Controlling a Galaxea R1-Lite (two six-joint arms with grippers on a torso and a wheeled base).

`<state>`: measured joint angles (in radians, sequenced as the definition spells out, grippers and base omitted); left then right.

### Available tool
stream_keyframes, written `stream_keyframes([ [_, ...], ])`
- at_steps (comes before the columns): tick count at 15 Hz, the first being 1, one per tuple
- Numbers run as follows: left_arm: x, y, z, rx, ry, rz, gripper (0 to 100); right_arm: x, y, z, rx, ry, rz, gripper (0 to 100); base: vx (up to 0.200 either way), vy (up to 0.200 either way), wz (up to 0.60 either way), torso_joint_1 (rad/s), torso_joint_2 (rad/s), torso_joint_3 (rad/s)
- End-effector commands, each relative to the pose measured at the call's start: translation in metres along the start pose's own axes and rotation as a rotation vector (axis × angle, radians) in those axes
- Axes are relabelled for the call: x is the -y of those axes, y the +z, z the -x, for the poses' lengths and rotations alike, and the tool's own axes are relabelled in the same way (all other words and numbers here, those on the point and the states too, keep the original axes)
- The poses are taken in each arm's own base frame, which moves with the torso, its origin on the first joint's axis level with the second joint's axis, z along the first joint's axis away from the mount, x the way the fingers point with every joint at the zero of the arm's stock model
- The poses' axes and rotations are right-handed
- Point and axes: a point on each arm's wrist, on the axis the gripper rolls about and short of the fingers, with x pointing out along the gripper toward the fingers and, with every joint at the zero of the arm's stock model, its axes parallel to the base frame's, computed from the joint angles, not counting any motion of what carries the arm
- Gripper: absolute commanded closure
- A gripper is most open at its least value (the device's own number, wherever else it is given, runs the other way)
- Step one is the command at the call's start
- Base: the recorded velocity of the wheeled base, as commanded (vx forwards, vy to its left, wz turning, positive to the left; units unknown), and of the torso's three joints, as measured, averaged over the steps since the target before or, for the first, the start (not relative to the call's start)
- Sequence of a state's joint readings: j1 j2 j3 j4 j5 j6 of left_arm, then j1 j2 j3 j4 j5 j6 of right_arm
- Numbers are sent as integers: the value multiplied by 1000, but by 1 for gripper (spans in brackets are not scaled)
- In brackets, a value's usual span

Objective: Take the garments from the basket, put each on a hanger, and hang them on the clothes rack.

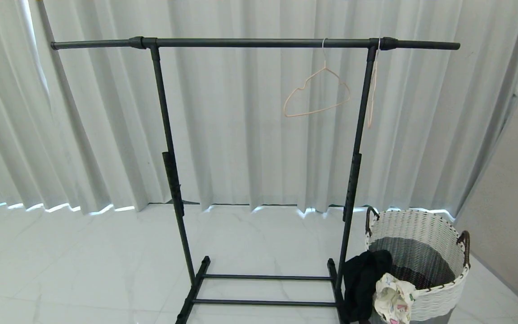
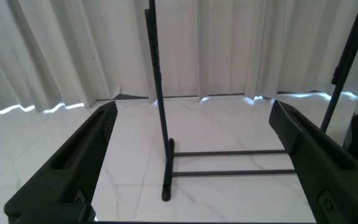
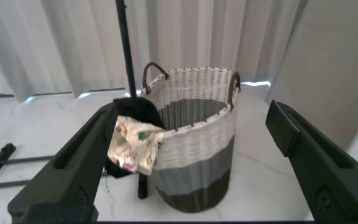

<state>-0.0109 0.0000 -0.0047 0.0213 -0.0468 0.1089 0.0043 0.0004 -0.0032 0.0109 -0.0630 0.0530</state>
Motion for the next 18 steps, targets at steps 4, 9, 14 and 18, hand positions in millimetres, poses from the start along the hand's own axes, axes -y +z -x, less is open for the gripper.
stream_keyframes([
  [4, 0, 0, 0, -1, 2, 15, 0, 0, 0, 0, 0, 0, -8, 0, 200, 0, 0, 2, 1, 0],
  [9, 0, 0, 0, -1, 2, 11, 0, 0, 0, 0, 0, 0, -11, 0, 40, 0, 0, 0, 0, 0],
  [14, 0, 0, 0, 0, 1, 8, 0, 0, 0, 0, 0, 0, -11, 0, 0, 80, 0, 1, 1, 1],
  [18, 0, 0, 0, 0, 1, 8, 0, 0, 0, 0, 2, 1, -12, 0, 0, 200, 0, 1, 1, 0],
])
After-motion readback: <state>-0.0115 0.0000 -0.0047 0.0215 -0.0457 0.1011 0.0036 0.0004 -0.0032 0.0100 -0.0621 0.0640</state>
